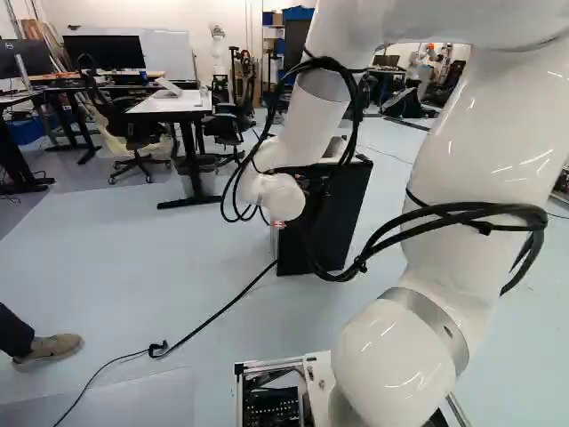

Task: Open the fridge door

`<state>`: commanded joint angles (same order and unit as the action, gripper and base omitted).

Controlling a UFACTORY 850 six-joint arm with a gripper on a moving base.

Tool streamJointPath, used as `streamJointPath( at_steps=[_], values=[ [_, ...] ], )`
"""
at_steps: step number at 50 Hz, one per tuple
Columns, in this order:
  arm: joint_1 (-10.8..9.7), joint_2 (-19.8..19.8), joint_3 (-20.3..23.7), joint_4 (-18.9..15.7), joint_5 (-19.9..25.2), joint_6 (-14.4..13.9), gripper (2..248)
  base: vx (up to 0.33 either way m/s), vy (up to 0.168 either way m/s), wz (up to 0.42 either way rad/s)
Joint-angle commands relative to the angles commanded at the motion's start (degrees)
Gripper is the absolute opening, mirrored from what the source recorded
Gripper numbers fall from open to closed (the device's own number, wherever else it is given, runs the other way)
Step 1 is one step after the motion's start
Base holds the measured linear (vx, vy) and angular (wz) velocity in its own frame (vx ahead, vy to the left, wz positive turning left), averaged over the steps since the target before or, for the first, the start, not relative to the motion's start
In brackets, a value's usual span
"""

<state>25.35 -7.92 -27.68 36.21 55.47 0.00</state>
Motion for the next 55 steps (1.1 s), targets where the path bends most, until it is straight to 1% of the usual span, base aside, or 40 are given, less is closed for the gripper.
streamJointPath(
  at_steps=[33,55],
  values=[
    [4.66,-11.01,-7.44,11.54,2.95,0.0,247,0.0,0.0,0.0],
    [6.77,-19.27,-14.33,19.11,5.74,0.0,247,0.0,0.0,0.0]
  ],
)
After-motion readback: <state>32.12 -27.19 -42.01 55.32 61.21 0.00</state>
